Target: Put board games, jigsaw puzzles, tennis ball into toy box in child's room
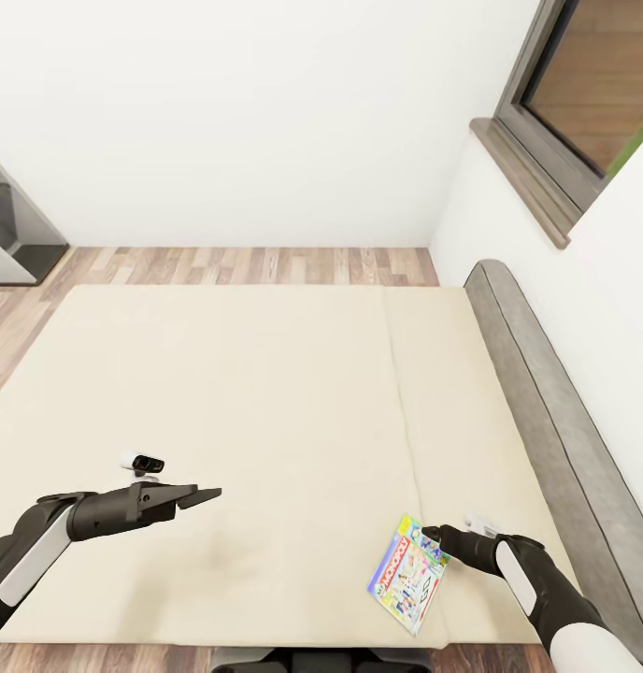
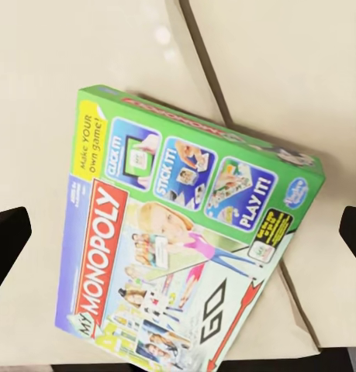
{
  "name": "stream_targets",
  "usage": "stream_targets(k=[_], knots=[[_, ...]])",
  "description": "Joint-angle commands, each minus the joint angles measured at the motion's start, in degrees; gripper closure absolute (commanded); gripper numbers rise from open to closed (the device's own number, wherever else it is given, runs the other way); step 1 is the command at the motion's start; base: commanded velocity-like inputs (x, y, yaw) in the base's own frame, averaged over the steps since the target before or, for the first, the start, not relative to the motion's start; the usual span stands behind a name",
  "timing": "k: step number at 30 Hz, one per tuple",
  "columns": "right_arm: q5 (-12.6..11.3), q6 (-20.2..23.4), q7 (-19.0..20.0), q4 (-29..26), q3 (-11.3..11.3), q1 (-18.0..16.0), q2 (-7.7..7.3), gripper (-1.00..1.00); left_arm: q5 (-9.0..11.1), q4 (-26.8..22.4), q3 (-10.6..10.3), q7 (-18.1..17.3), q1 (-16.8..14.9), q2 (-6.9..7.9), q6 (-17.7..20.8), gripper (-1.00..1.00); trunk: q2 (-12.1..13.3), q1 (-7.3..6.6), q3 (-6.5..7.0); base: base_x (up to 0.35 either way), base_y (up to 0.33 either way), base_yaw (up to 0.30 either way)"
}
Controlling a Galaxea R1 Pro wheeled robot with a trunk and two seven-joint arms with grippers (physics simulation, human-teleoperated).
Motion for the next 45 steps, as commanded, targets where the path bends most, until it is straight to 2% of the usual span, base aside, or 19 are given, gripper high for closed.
stream_targets(k=[1, 27, 38, 41, 45], knots=[[-0.04, 0.37, 0.17, -0.06, -0.20, -0.02, 0.02, -1.00, 0.39, 0.02, -0.19, -0.03, -0.05, 0.07, 0.60, -1.00, -0.09, 0.03, -0.11, 0.000, 0.000, 0.000], [0.12, -0.23, -0.45, -0.05, -0.10, -0.22, 0.01, -1.00, 0.45, -0.01, -0.19, -0.17, -0.05, 0.07, 0.60, -1.00, -0.09, 0.03, -2.27, 0.000, 0.000, 0.000], [0.09, -0.18, -0.22, -0.39, 0.22, -1.75, 0.27, -1.00, 0.60, -0.27, -0.20, -0.53, -0.05, 0.10, 0.60, -1.00, -0.09, 0.03, -2.53, 0.000, 0.000, 0.000], [0.23, -0.27, -0.26, -0.38, 0.33, -1.84, 0.41, -1.00, 0.68, -2.34, -0.32, -0.65, -0.03, 0.10, 0.84, -1.00, -0.09, 0.03, -2.54, 0.000, 0.000, 0.000], [0.85, -0.34, -0.26, -0.40, 0.30, -1.91, 0.44, -1.00, 1.03, -7.66, -0.40, -0.71, 0.29, 0.44, 1.19, -1.00, -0.09, 0.03, -2.54, 0.000, 0.000, 0.000]])
